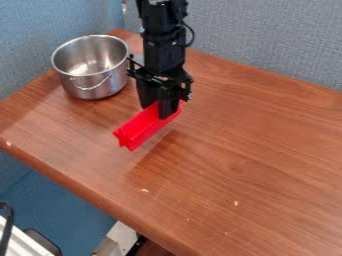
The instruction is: Put the red object in the metal pot
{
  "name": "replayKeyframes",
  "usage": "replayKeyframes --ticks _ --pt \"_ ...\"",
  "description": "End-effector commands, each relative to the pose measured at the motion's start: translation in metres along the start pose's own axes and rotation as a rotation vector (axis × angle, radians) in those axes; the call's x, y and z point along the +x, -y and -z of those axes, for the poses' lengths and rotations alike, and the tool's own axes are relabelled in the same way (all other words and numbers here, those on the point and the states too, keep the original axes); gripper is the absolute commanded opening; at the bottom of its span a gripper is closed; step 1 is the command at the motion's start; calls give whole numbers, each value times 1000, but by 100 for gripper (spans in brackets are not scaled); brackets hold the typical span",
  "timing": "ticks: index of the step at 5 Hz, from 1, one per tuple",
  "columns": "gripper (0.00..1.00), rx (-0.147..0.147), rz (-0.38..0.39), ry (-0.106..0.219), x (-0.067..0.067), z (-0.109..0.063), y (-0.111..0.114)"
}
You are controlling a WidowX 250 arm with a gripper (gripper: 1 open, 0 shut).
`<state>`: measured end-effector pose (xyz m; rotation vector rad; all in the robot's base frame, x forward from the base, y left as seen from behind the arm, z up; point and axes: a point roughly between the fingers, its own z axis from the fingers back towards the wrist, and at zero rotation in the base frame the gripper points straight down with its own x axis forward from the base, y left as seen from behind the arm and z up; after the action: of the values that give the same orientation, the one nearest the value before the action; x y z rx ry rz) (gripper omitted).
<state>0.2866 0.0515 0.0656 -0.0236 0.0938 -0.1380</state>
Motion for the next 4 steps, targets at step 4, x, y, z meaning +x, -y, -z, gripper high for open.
replayKeyframes --ticks 4 --pt "0 32 20 85 7 -30 -1"
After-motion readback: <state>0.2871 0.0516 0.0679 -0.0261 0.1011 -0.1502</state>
